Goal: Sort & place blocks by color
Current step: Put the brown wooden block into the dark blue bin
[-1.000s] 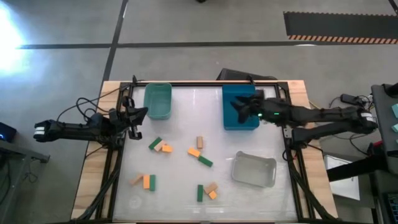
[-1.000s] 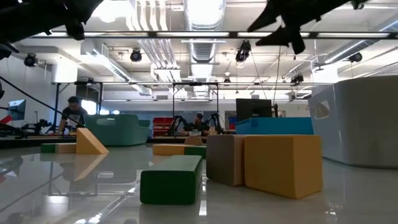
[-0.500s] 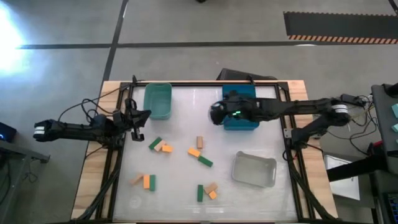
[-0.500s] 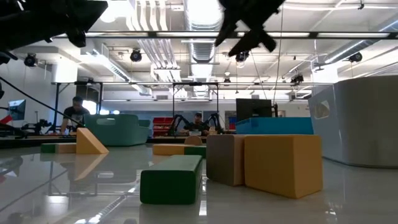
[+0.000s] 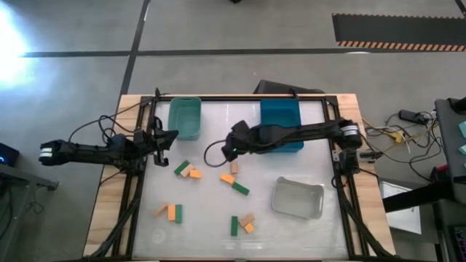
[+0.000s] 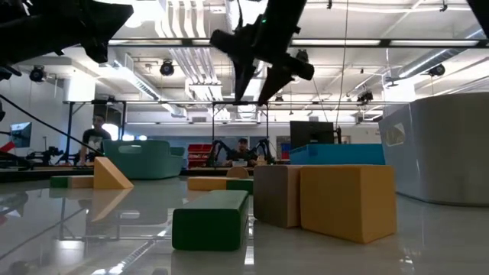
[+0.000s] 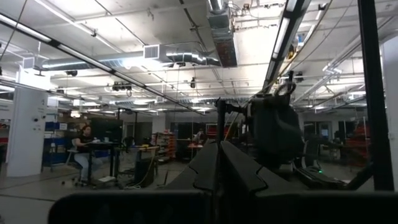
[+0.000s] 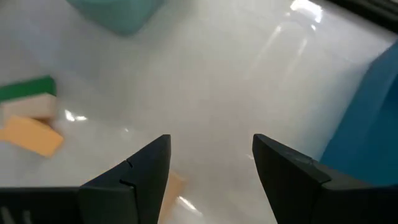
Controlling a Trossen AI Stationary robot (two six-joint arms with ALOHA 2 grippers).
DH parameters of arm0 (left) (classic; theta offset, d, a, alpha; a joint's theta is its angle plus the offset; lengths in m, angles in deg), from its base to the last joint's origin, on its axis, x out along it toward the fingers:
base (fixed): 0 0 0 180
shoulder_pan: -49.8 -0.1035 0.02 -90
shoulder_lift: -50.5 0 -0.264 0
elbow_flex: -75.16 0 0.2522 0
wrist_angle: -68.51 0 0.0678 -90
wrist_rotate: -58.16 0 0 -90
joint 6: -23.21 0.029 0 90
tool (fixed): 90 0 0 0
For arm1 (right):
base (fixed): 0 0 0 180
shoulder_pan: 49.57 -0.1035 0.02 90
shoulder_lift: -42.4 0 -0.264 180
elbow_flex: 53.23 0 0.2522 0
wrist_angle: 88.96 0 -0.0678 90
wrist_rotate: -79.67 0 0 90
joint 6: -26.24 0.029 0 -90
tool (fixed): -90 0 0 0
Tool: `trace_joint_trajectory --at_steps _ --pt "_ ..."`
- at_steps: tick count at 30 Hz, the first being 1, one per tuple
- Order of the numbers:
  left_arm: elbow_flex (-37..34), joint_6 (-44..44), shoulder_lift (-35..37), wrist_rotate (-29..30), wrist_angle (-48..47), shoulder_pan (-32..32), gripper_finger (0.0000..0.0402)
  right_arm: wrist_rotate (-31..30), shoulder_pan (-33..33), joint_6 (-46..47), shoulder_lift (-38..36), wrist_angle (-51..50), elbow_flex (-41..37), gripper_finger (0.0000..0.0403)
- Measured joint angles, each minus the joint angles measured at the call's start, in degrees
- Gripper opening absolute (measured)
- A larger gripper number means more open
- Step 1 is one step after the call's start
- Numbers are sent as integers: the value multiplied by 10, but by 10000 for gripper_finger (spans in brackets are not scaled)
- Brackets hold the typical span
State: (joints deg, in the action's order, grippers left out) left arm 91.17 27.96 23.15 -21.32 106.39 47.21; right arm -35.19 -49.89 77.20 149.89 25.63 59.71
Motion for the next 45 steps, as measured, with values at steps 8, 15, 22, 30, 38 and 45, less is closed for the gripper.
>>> trace_joint_trajectory --at_steps 8,15,22,30,38,45 --pt "0 1 1 0 1 0 1 11 -36 41 99 -24 66 219" --pt "0 1 7 0 5 0 1 19 -44 81 183 -107 148 219" --pt "0 7 23 0 7 0 1 47 -48 97 241 -144 197 219" --pt "0 48 36 3 5 0 1 77 -48 105 267 -143 212 219" --pt "0 49 35 3 5 0 1 88 -48 106 267 -136 206 173" --pt "0 48 35 3 5 0 1 85 -45 104 267 -137 206 121"
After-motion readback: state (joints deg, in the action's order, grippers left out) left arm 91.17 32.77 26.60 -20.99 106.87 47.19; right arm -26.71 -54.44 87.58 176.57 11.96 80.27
